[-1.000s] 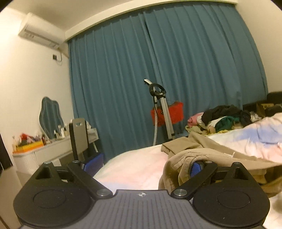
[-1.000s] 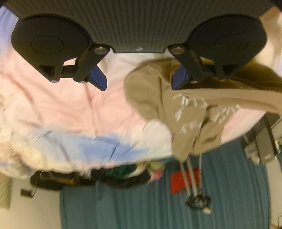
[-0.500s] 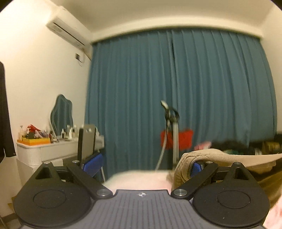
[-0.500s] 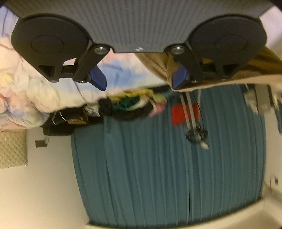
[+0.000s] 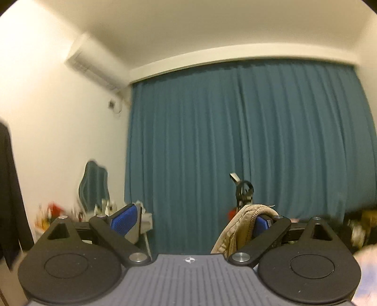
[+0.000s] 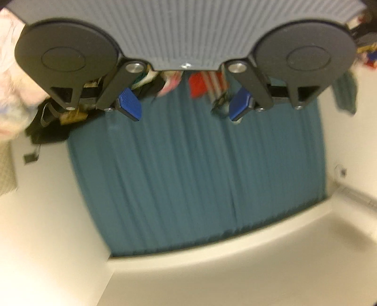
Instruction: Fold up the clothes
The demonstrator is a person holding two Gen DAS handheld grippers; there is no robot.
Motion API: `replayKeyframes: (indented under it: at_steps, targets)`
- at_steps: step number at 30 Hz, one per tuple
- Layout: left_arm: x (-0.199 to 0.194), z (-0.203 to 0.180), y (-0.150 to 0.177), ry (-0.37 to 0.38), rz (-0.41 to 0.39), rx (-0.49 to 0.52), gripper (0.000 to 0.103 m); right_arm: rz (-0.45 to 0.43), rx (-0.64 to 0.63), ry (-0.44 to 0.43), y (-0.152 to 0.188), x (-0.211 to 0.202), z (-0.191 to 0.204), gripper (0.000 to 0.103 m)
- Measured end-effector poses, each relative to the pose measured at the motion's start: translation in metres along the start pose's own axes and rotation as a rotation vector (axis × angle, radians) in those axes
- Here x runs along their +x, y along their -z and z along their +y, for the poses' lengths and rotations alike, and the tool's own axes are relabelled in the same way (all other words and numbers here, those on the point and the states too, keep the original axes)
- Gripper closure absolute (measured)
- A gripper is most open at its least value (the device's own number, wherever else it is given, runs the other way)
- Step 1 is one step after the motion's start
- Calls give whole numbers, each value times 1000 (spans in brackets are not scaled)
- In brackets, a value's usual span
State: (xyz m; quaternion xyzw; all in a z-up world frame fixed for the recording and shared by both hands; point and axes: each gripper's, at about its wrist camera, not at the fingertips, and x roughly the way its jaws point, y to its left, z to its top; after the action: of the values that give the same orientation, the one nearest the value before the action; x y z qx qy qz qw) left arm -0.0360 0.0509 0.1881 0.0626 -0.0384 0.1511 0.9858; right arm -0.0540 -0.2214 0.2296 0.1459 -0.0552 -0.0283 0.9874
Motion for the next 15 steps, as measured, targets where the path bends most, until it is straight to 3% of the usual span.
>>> replayKeyframes:
  at_steps: [5,15]
  targets:
    - [-2,3,48,44,74,-6,6,223,7,-168,98,0,17,19]
    - [-17,11,78,139,24,47,6,680,1,-560,300,15,75,20]
